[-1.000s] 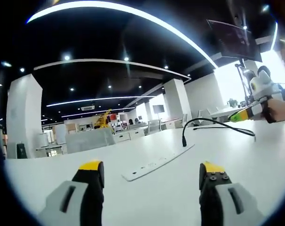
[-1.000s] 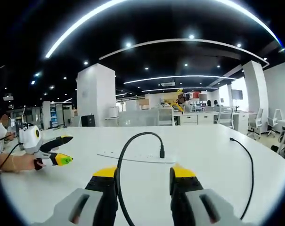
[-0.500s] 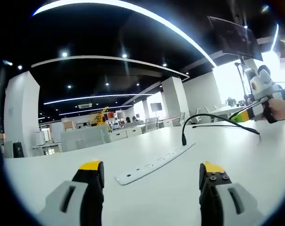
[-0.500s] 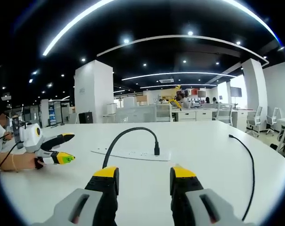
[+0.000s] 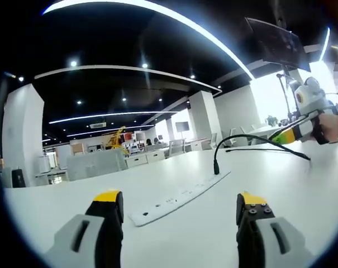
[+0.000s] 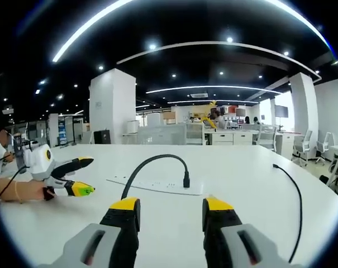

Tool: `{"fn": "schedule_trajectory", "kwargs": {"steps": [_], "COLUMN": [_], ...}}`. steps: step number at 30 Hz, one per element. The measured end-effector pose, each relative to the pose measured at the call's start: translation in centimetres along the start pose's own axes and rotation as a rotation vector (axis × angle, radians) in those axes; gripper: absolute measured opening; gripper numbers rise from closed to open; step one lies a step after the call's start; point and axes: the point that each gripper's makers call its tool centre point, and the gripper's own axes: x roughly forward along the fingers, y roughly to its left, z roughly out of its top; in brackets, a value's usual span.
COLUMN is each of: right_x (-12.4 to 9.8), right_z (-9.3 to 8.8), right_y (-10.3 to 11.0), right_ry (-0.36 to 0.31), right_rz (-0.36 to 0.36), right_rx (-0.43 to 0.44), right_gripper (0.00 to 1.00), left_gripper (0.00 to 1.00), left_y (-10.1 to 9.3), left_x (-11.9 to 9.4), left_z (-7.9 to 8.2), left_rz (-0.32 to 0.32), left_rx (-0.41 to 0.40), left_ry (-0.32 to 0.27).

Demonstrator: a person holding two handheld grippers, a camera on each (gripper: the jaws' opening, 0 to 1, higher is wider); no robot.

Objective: Locate the USB plug end of the data cable currently connected to the USB port on the desk. Grip the plug, withdraw it from the port, and place it onto the desktop.

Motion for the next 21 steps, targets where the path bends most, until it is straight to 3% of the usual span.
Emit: {"fn": "schedule_trajectory", "kwargs": {"steps": [21], "right_x": [-0.1], "right_z": [-0.1], "right_y": [-1.0], "right_ry": [-0.015], "right_rz": [-0.008], "right_rx": [0.034], "right_gripper": [0.45], "left_gripper": [0.83], "left_y": [0.2], "left_x": [1.8], "left_z": [0.3], "left_rz": [0.000], "left_rx": [0.008], "left_ry": [0.020]}}
